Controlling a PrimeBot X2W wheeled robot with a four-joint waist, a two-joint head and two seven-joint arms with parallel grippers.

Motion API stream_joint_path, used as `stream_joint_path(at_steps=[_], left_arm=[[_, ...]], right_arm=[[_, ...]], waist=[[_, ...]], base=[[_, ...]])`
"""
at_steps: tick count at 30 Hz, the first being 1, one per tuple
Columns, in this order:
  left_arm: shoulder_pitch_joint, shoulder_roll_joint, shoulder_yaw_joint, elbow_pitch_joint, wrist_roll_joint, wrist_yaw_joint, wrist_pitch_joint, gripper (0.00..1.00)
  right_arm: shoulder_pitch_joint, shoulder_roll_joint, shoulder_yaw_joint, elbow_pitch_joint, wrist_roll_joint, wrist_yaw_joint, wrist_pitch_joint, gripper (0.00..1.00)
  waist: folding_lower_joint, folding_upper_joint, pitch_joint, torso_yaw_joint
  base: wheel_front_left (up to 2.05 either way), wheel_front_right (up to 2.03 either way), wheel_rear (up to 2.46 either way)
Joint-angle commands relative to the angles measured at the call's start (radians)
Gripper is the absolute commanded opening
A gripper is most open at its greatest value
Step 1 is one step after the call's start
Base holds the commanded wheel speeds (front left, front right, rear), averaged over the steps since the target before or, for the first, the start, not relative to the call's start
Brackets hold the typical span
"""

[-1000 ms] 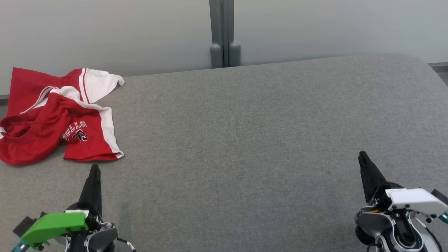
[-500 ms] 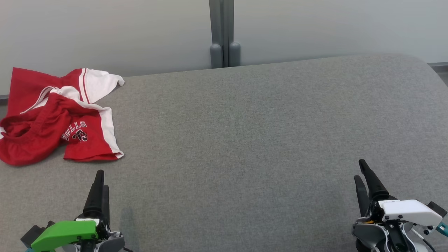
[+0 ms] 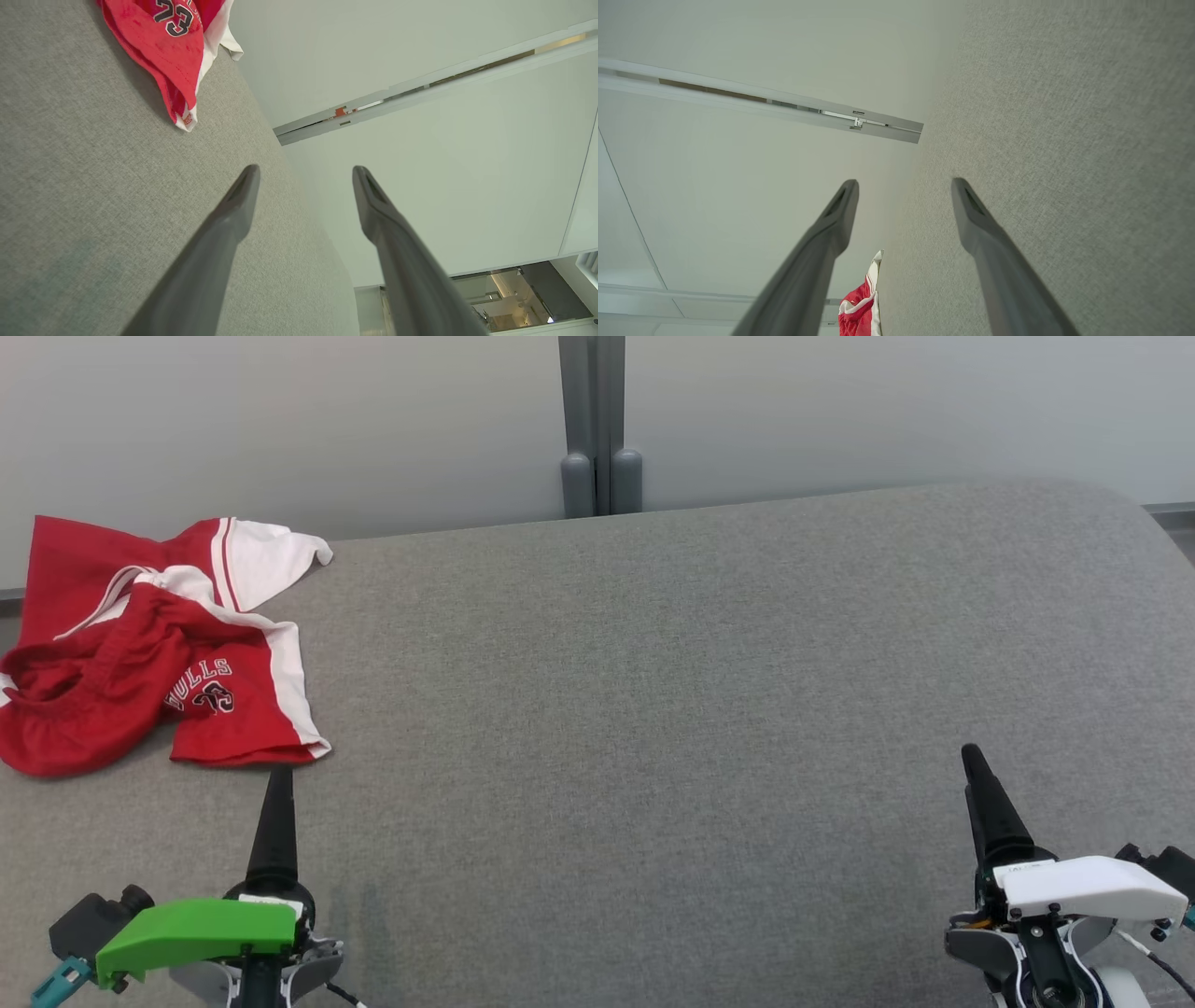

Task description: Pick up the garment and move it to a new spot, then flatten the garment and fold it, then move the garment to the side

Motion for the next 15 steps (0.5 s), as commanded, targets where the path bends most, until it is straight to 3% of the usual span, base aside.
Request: stream_joint_path(at_steps=[1, 15], left_arm=[[-0.002, 0.006, -0.009, -0.03, 0.049, 0.008, -0.013, 1.0], [0.02, 0.008, -0.06, -0.074, 0.328, 0.062, -0.064, 1.0]], right_arm=[[-0.006, -0.006, 0.004, -0.028, -0.048, 0.0, -0.012, 1.0], [0.008, -0.008, 0.041, -0.069, -0.321, 0.0, -0.063, 1.0]], waist=[[0.0, 0.0, 0.0, 0.0], [0.0, 0.0, -0.001, 0.002]], base=[[0.0, 0.0, 0.0], [0.0, 0.0, 0.0]])
